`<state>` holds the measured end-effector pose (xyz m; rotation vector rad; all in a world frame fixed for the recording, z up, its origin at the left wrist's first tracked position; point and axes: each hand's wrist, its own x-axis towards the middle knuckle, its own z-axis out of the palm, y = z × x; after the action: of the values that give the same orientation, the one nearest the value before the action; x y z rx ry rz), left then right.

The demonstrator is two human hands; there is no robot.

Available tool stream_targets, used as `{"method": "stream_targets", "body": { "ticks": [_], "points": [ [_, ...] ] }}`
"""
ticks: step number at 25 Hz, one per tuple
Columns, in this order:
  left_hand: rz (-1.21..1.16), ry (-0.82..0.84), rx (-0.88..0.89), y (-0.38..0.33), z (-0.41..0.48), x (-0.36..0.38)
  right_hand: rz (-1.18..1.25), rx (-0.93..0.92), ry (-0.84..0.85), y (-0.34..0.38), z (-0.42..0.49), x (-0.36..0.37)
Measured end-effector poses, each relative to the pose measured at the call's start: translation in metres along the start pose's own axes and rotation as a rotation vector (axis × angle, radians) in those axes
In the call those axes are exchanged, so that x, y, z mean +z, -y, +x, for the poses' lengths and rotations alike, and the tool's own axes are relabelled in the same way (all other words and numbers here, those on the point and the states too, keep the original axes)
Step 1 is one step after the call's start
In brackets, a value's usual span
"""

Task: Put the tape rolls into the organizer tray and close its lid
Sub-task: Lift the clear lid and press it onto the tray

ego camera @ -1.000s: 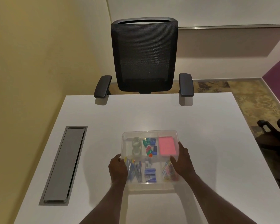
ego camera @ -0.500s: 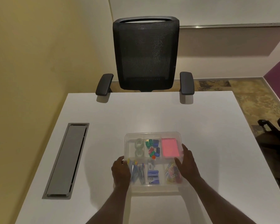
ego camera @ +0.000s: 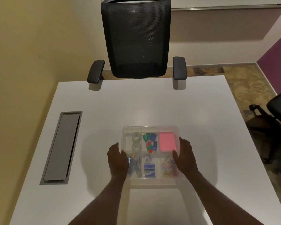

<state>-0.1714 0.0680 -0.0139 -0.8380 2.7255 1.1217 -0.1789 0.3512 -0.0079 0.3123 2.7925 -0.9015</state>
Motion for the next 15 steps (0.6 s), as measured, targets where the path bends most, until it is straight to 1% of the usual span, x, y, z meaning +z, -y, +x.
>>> {"method": "stream_targets", "body": {
  "ticks": [2, 6, 8, 11, 13, 15],
  "points": [
    [0.045, 0.035, 0.097, -0.014, 0.011, -0.002, -0.089, -0.024, -0.02, 0.007, 0.012, -0.001],
    [0.202, 0.21, 0.318, -0.046, 0.037, 0.007, -0.202, -0.09, -0.004, 0.024, 0.043, -0.002],
    [0.302, 0.289, 0.326, -0.055, 0.048, 0.016, -0.264, -0.096, 0.033, 0.026, 0.054, 0.0],
    [0.364, 0.375, 0.258, -0.058, 0.054, 0.024, -0.346, -0.073, 0.096, 0.024, 0.061, 0.0],
    [0.367, 0.388, 0.258, -0.054, 0.053, 0.027, -0.367, -0.084, 0.093, 0.02, 0.06, 0.003],
    [0.354, 0.378, 0.266, -0.052, 0.052, 0.03, -0.334, -0.091, 0.068, 0.018, 0.06, 0.001]
  ]
}}
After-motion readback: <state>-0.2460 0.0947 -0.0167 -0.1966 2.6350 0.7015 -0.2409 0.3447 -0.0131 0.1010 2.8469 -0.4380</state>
